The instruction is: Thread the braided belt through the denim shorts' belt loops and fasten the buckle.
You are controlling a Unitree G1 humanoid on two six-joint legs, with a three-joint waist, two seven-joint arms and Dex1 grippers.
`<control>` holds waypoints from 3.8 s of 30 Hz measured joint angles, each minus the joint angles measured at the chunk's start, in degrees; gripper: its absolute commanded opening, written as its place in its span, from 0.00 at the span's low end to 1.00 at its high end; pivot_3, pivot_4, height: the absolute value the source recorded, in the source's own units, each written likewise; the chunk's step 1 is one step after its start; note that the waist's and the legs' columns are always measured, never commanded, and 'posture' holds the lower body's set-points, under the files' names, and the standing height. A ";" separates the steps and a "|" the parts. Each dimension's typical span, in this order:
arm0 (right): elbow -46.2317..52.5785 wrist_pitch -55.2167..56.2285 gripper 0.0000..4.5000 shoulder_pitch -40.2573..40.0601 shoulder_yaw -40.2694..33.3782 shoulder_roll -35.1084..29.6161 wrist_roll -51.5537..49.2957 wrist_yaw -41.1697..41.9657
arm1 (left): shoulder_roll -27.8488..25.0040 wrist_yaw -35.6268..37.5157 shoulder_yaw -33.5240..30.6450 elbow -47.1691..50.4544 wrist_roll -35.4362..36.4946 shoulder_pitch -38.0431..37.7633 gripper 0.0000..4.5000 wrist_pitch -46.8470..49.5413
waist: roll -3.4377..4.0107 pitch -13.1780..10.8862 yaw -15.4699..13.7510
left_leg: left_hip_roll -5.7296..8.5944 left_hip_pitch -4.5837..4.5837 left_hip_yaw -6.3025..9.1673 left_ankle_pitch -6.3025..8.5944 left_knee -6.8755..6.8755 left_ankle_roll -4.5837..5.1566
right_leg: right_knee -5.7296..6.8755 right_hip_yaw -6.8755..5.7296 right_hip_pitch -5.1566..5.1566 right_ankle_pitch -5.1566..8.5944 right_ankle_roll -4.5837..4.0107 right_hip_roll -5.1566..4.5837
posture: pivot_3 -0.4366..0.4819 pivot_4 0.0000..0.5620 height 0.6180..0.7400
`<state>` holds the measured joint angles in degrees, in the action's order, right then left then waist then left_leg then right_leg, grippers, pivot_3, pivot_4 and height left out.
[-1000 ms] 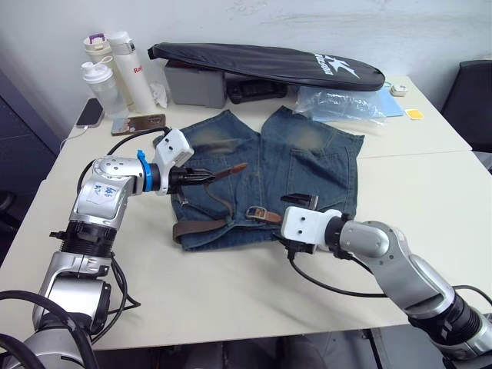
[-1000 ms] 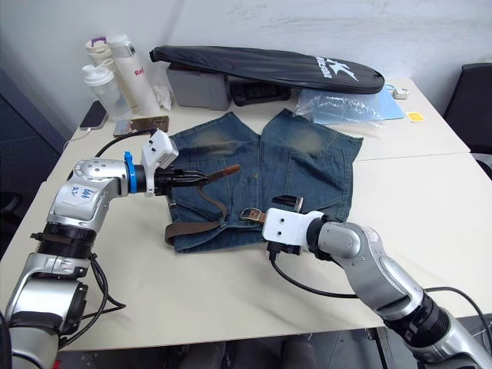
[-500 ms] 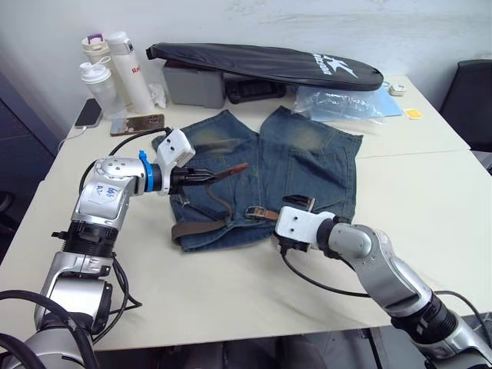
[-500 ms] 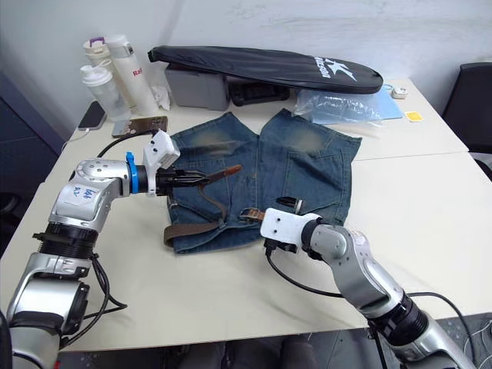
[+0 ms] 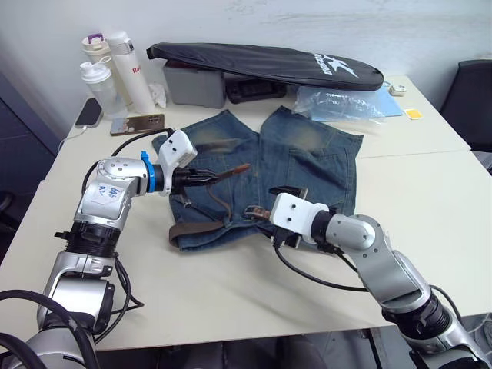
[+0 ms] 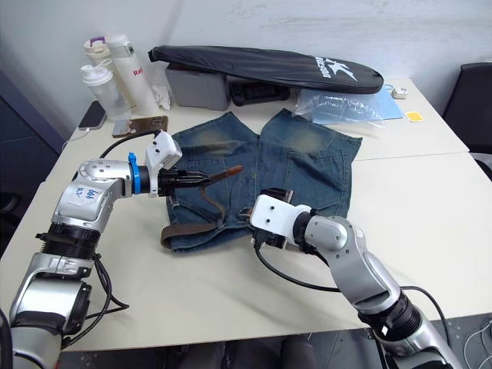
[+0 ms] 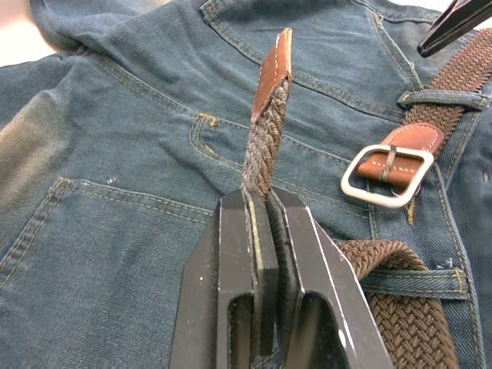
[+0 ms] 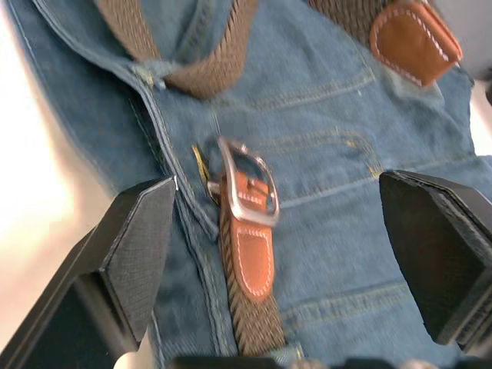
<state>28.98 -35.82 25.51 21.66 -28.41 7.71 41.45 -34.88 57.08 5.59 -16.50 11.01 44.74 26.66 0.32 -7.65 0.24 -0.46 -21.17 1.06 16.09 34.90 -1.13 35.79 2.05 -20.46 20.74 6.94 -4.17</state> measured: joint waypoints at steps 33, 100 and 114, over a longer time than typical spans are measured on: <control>-12.19 15.47 0.99 1.56 6.89 -5.19 14.94 -0.07 | 1.18 -0.19 0.08 -0.95 -0.72 0.10 0.00 -1.70 | -0.02 0.01 -0.09 | 0.40 0.00 0.04 0.00 0.05 0.00 | 0.05 -0.01 0.02 0.00 0.00 -0.19 | 0.48 0.27 1.00; -10.67 -14.55 0.00 -1.16 -15.55 13.42 -6.66 -14.16 | 10.10 -14.66 2.62 15.28 0.71 -5.74 0.00 24.71 | 0.00 0.03 0.02 | 0.40 0.01 0.09 -0.07 -0.14 -0.13 | 0.07 0.00 0.02 0.00 0.00 -0.27 | 0.48 0.27 1.00; -10.01 -14.60 0.00 -1.17 -12.99 12.91 -7.16 -15.16 | 12.92 -16.71 2.27 15.30 2.12 -4.94 0.00 24.61 | 0.00 0.03 0.05 | 0.45 0.02 0.09 -0.10 -0.22 -0.17 | 0.02 -0.01 -0.01 0.00 0.00 -0.25 | 0.48 0.27 1.00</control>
<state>18.97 -50.42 24.34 8.67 -15.50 0.55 26.29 -21.96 40.37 7.86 -1.20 13.13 39.80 51.26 0.32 -7.62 0.30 -0.01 -21.16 1.14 15.99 34.68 -1.30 35.81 2.04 -20.47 20.74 6.95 -4.42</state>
